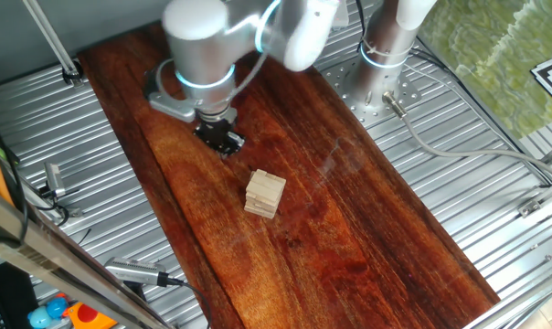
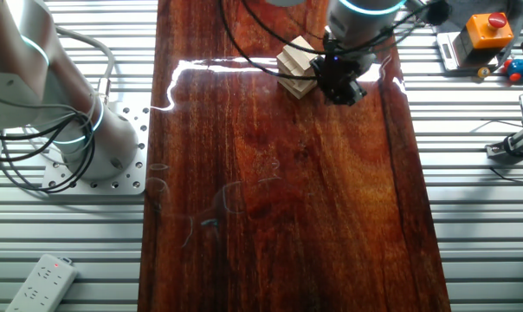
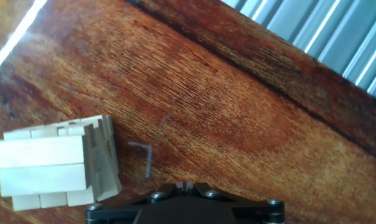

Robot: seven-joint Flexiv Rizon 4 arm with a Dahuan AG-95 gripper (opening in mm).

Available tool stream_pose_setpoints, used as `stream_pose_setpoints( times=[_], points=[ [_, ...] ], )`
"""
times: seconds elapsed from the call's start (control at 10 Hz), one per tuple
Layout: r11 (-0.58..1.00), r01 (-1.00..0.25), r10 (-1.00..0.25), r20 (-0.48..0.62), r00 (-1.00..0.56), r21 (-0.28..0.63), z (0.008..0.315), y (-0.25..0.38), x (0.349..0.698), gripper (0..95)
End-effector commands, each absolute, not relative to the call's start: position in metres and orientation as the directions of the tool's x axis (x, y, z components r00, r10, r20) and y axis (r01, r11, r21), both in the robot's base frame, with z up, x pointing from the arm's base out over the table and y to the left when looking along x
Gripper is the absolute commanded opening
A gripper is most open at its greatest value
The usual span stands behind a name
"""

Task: Play Jenga

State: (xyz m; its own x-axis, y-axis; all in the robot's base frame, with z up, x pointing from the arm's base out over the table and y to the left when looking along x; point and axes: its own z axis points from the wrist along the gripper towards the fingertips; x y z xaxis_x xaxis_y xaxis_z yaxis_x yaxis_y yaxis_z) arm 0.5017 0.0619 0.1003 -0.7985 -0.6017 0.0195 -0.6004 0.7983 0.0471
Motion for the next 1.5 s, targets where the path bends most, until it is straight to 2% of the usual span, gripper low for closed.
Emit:
stream_pose_setpoints(
  times=[0.1,0.7,1.5],
  points=[
    [0.797,-0.601,-0.604,0.039,-0.796,0.064,0.1020,0.0616,0.4993,0.0],
    [0.795,-0.596,-0.605,0.067,-0.794,0.114,0.1003,0.0594,0.4946,0.0],
    [0.788,-0.607,-0.614,0.065,-0.786,0.100,0.1002,0.0594,0.4946,0.0]
  ],
)
